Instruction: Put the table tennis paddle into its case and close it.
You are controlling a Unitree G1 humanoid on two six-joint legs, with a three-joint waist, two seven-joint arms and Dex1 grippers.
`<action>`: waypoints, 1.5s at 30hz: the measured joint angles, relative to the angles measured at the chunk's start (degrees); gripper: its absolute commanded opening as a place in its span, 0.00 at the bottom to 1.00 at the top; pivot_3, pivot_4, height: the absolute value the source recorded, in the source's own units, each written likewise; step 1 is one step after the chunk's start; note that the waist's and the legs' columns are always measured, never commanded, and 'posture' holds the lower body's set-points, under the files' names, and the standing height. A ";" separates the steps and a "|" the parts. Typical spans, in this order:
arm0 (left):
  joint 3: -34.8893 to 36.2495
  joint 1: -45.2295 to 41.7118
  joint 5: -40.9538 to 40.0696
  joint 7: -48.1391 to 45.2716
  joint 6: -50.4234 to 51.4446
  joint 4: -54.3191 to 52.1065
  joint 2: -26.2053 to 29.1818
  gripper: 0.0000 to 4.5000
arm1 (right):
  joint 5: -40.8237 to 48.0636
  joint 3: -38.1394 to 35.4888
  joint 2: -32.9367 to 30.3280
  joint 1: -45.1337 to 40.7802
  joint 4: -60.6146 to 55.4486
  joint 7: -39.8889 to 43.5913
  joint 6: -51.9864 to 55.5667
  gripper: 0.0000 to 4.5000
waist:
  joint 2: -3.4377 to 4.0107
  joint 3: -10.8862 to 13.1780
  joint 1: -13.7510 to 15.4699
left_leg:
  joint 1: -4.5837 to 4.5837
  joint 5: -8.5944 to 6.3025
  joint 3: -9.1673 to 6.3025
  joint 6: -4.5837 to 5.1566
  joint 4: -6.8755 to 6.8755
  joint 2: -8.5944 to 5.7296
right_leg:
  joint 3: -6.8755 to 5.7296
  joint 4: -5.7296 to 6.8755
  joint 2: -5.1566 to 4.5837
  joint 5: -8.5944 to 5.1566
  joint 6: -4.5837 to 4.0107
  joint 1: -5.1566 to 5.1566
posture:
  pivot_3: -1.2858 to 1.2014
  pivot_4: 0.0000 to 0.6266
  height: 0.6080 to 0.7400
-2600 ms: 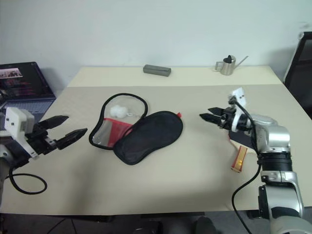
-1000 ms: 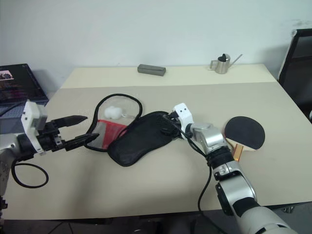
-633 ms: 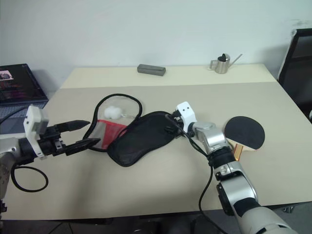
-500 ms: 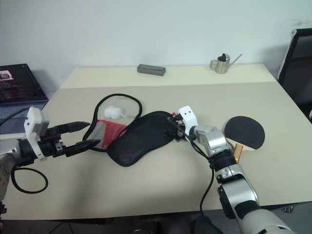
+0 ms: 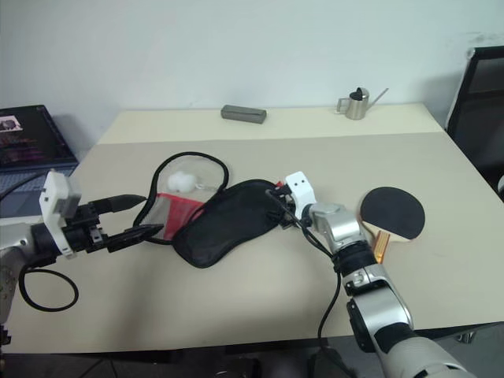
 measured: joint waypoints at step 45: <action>-4.55 -0.13 -2.33 2.57 2.80 -5.44 -1.91 1.00 | -22.70 9.77 -8.83 -23.98 40.88 6.14 -38.01 0.01 | -0.05 0.04 0.14 | -0.05 0.14 0.05 -0.24 -0.02 0.06 | 0.03 -0.06 0.07 0.02 -0.07 -0.04 | 0.52 0.24 1.00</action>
